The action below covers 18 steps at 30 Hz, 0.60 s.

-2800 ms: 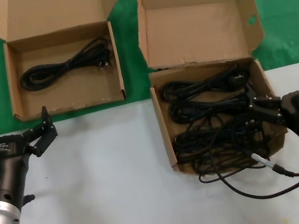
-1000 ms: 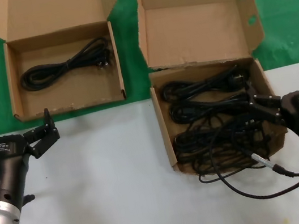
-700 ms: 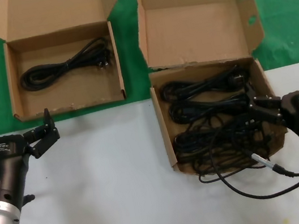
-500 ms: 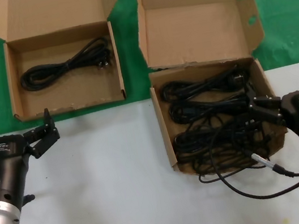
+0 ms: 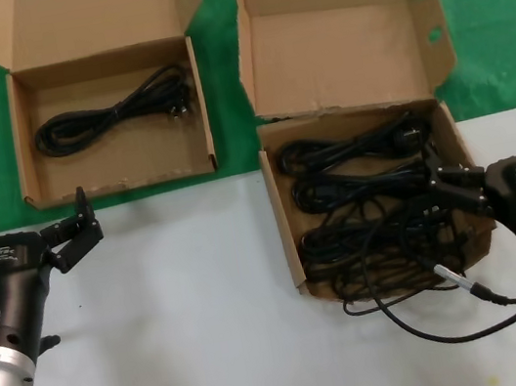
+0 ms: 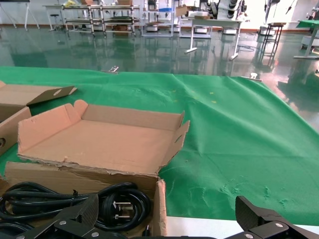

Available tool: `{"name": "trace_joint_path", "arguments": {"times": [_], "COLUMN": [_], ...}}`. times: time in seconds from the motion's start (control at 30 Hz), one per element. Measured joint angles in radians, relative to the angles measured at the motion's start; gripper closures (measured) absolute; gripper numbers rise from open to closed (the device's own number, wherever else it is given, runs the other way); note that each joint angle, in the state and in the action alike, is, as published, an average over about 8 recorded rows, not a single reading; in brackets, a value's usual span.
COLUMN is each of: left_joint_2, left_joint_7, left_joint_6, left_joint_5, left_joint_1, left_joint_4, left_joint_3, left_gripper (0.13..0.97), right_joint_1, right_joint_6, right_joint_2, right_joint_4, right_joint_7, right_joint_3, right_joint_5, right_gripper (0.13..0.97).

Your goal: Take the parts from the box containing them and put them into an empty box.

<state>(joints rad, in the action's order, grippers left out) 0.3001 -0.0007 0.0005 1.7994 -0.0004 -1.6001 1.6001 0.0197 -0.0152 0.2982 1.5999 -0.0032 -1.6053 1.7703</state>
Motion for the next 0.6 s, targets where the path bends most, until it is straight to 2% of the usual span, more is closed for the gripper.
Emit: {"name": "trace_joint_path", "arguments": {"times": [0.6], "left_joint_2": [0.000], "left_joint_7": [0.000], "left_joint_6": [0.000], "left_joint_5": [0.000], "left_joint_1": [0.000], "left_joint_4": [0.000], "left_joint_3": [0.000], "left_gripper": [0.132], "right_joint_1": [0.000], "right_joint_6": [0.000], "right_joint_2": [0.000], "right_joint_4": [0.000], "right_joint_7": [0.000], "right_joint_3": [0.000], "right_joint_5": [0.000], "right_gripper": [0.129]}}
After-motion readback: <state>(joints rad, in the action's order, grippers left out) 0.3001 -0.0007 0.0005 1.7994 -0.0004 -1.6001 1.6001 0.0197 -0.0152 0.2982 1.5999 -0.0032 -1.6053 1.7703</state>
